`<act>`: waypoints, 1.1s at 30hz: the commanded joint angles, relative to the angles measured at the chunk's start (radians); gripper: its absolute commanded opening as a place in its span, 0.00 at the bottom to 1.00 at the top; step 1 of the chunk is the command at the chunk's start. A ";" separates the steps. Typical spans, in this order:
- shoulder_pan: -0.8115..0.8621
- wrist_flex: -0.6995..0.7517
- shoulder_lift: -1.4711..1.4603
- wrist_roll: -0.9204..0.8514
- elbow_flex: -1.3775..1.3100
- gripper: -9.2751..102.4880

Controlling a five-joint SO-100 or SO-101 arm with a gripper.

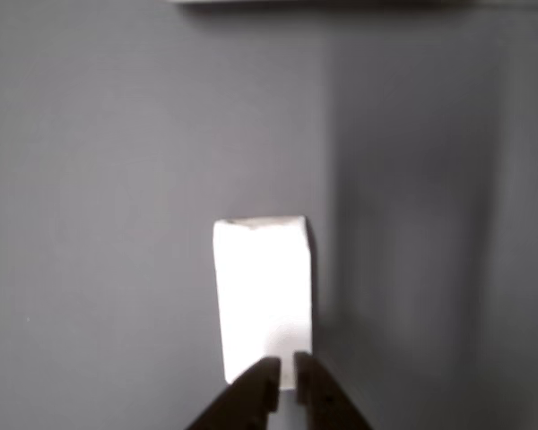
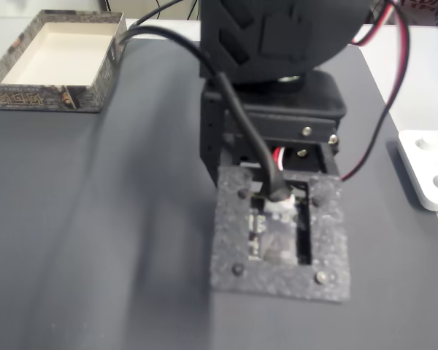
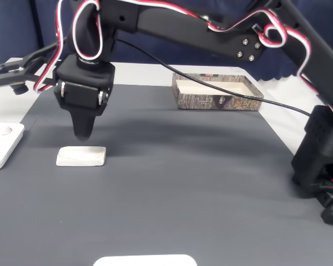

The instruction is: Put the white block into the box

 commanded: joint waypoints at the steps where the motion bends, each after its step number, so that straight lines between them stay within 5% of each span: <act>1: -0.002 0.002 0.020 0.054 -0.066 0.07; 33: 0.026 0.011 0.026 0.140 -0.084 0.07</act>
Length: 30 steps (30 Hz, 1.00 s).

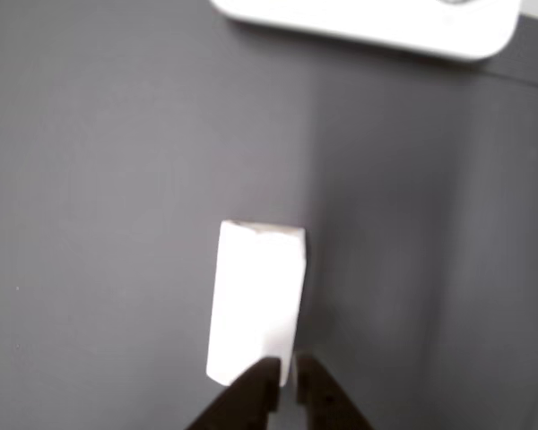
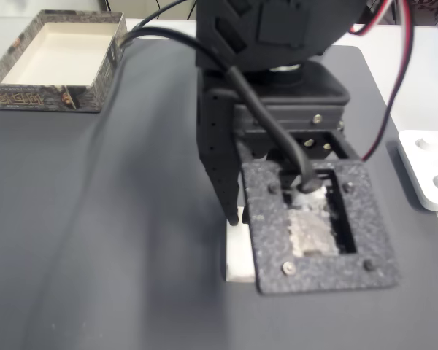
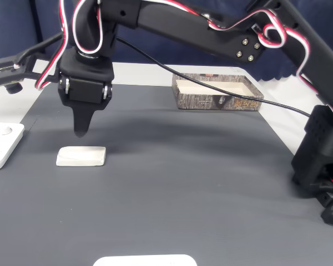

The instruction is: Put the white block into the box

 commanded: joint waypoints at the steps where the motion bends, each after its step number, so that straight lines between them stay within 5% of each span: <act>1: 0.020 0.002 0.026 -0.012 -0.048 0.07; 13: 0.057 0.000 0.044 -0.005 -0.043 0.33; 30: 0.057 -0.009 0.015 -0.009 -0.049 0.36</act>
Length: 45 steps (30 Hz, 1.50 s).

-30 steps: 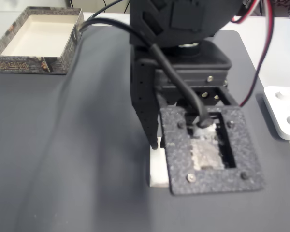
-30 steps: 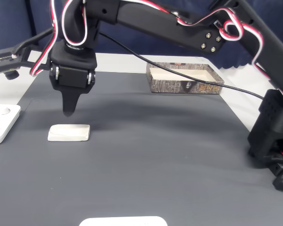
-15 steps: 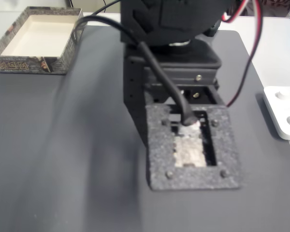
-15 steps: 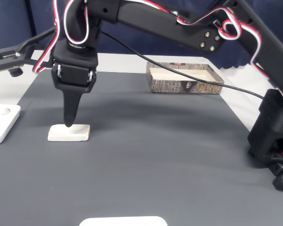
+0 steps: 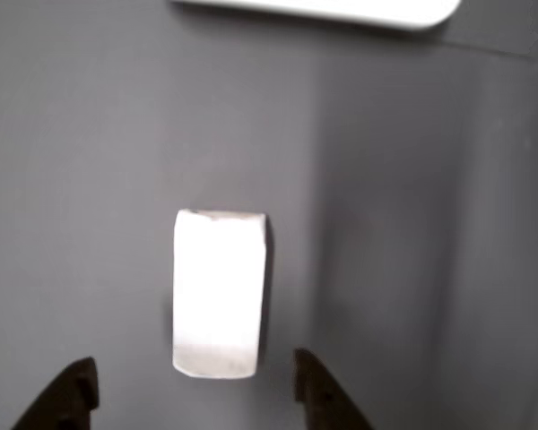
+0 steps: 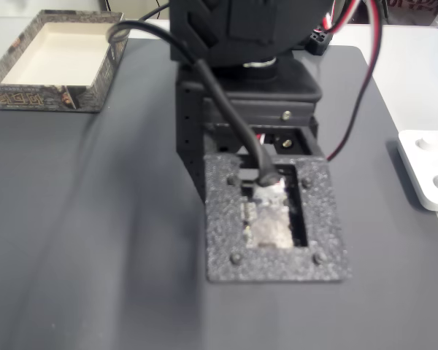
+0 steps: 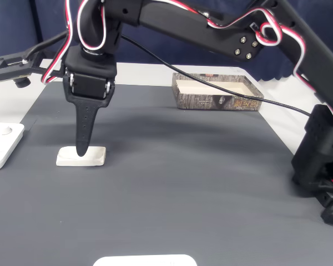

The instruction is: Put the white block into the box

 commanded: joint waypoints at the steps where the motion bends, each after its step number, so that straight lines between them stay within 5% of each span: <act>1: 0.014 -0.009 0.014 -0.006 -0.049 0.36; 45: 0.005 -0.103 -0.080 -0.015 -0.083 0.34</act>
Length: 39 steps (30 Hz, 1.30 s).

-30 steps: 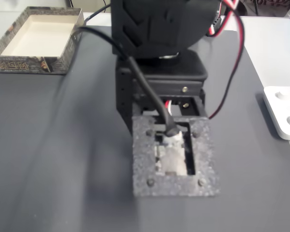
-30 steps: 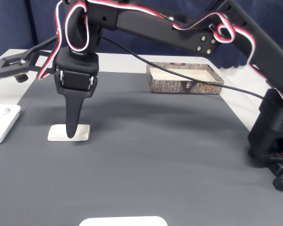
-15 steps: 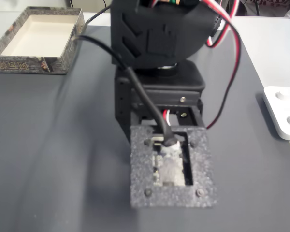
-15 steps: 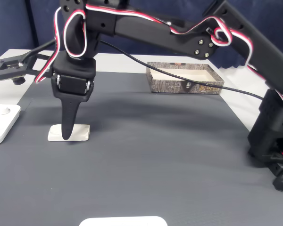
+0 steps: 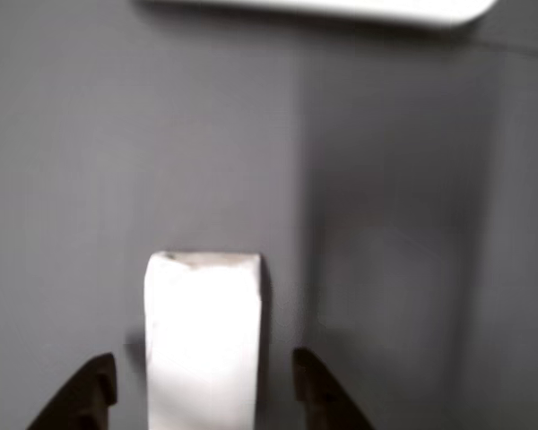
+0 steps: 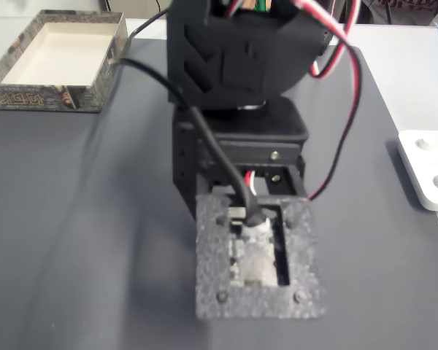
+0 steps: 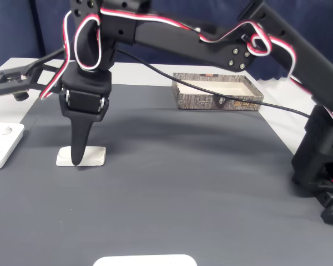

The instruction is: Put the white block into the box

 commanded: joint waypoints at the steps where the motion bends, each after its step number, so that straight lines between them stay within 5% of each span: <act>1: 0.000 -0.011 0.015 0.000 -0.075 0.34; 39: -0.014 -0.034 -0.031 0.006 -0.095 0.35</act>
